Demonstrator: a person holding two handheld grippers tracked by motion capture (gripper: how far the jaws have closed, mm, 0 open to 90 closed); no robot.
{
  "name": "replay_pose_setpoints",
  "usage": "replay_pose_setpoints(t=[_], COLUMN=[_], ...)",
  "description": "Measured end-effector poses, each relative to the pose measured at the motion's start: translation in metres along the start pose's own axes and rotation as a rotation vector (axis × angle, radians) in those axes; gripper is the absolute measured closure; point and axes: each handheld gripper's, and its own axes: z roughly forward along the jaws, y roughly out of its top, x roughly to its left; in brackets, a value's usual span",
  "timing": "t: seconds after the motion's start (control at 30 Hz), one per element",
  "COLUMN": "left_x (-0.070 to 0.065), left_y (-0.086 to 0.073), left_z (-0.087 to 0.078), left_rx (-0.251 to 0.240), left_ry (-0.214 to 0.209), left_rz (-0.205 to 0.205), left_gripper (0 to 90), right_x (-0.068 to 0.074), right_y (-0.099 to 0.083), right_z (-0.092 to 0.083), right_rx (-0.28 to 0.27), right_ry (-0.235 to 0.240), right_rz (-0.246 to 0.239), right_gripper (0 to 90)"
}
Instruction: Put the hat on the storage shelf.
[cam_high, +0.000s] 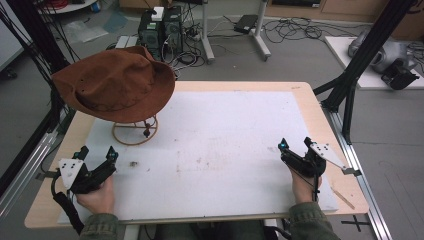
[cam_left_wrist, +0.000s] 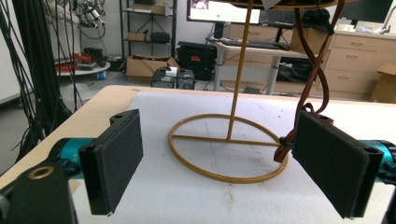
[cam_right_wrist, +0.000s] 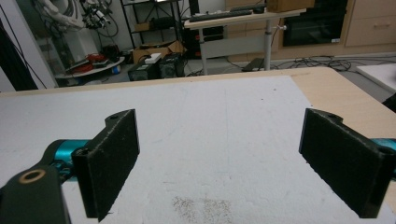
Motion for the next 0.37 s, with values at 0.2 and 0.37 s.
replay_pose_setpoints(t=[0.2, 0.37], left_x=[0.0012, 0.0008], left_y=[0.0002, -0.0002], left_z=[-0.0008, 0.0003], left_rx=[0.000, 0.002], left_ry=[0.002, 0.000], left_rz=[-0.003, -0.004], left_gripper=[16.6, 16.6], right_x=[-0.0003, -0.0004], right_y=[0.0001, 0.0000], right_z=[-0.0019, -0.0012], right_rx=[-0.002, 0.000], right_ry=[-0.004, -0.005], right_rz=[0.008, 0.007], right_gripper=[11.5, 11.5])
